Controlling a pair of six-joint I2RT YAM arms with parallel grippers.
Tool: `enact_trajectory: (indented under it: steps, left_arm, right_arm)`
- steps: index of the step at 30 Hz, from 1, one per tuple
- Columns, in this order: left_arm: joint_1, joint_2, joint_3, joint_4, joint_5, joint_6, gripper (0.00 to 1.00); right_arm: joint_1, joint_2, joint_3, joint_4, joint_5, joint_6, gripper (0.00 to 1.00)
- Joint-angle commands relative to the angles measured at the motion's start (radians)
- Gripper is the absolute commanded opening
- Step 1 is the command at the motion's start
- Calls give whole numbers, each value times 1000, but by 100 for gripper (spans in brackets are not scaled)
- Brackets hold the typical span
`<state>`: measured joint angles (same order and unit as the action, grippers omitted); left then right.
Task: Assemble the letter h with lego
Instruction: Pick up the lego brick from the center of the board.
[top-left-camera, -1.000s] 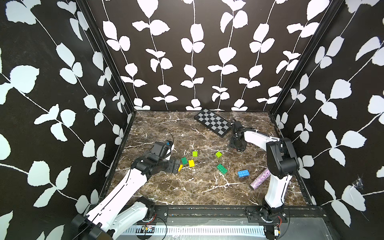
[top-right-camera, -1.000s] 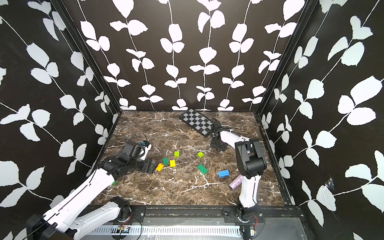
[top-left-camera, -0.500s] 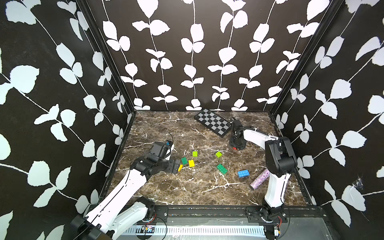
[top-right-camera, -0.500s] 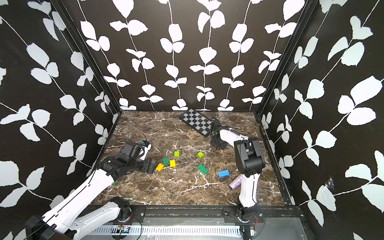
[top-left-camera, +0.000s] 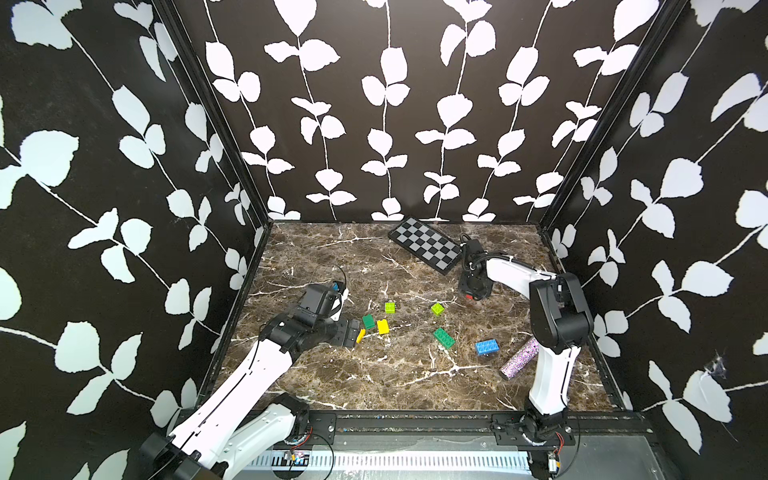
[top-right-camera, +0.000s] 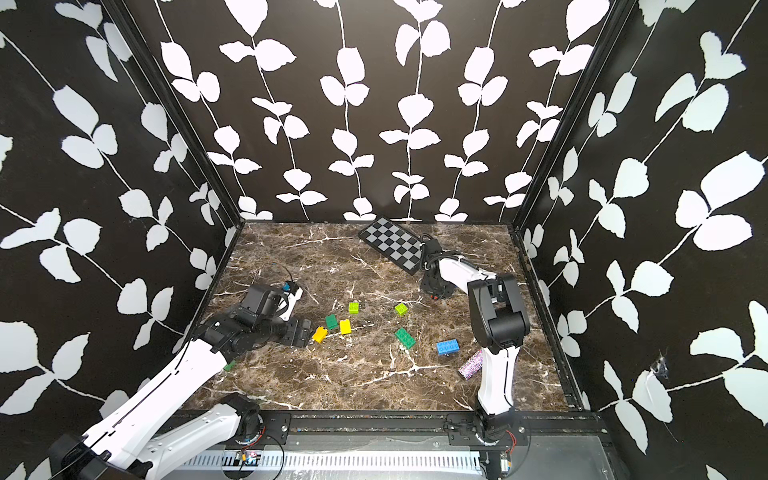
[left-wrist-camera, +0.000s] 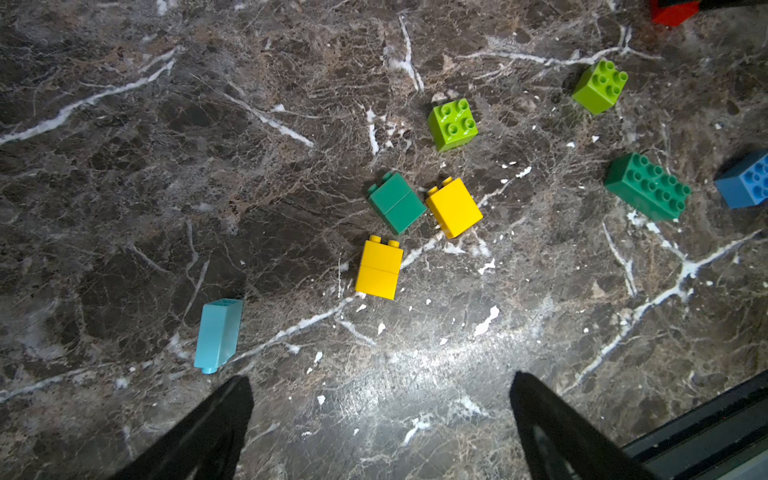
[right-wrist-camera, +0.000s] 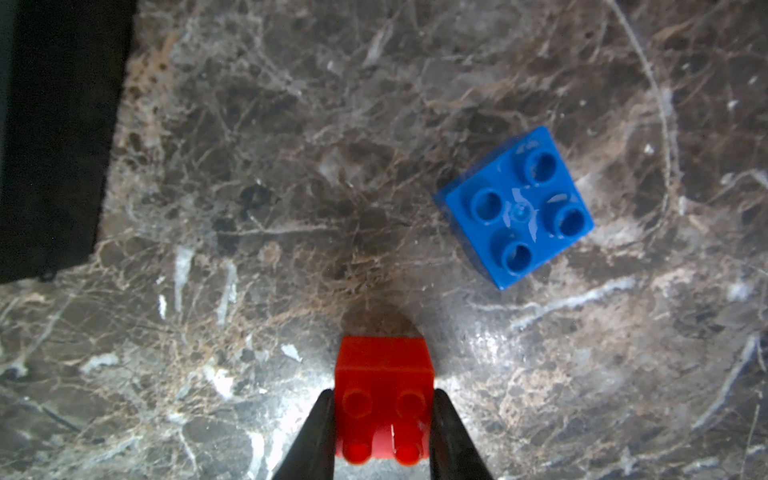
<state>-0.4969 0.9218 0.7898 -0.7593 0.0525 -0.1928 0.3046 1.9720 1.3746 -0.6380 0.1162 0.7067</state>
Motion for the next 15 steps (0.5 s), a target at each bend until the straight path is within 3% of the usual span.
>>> enact_trajectory:
  steps: [1, 5, 15]
  left_arm:
    - [-4, -20, -6, -7, 7, 10, 99]
    - [-4, -30, -7, -7, -8, 10, 99]
    - [-4, -82, -6, -9, -53, 6, 99]
  right_arm:
    - [-3, 11, 17, -22, 5, 6, 23]
    - [28, -22, 9, 0, 0, -15, 11]
    - [351, -44, 142, -84, -48, -24, 9]
